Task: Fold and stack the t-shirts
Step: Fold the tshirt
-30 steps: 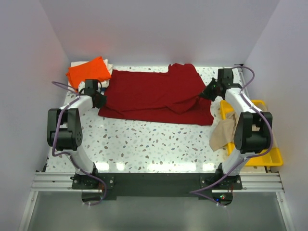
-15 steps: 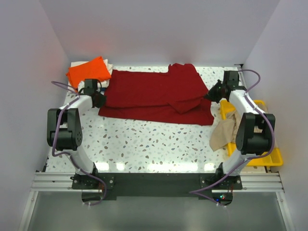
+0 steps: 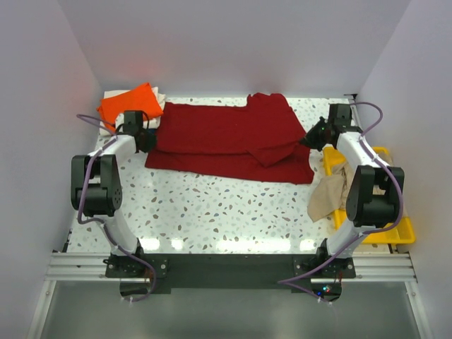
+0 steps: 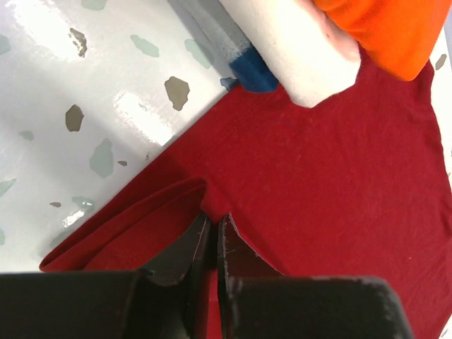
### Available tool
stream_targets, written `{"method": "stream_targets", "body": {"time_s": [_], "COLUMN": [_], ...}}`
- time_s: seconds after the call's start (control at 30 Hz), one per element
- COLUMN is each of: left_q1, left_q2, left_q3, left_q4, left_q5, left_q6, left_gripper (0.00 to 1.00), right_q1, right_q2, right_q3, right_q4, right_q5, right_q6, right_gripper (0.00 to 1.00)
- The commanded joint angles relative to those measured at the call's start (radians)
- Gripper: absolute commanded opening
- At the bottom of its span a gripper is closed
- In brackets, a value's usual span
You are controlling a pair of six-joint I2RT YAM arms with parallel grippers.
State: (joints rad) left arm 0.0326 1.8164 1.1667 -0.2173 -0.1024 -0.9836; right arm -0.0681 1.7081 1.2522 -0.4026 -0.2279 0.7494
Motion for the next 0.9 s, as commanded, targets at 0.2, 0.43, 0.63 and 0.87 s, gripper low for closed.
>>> {"method": "stream_targets", "body": {"time_s": [0.2,0.43,0.63,0.87], "left_q1": [0.01,0.009,0.027,0.041], "left_q2": [0.052,0.064,0.055,0.031], "left_q3": [0.059,0.063,0.071,0.09], "left_q4": [0.044,0.062,0.136,0.13], "left_q5": [0.021,0.044,0.093,0.159], "left_q6": [0.019,0.029,0.06,0.085], "left_gripper": [0.08,0.14,0.35,0.72], "right_q1": [-0.012,-0.01,-0.01,-0.01], "right_q2": [-0.002,0.013,0.137,0.301], "right_q3": [0.03,0.032,0.151,0.355], "right_q4": [0.038,0.056,0.082,0.024], "right_q5": [-0.028,-0.036,-0.1,-0.206], "right_q6": [0.022,0.033,0.056,-0.013], "right_gripper": [0.0,0.0,0.14,0.57]}}
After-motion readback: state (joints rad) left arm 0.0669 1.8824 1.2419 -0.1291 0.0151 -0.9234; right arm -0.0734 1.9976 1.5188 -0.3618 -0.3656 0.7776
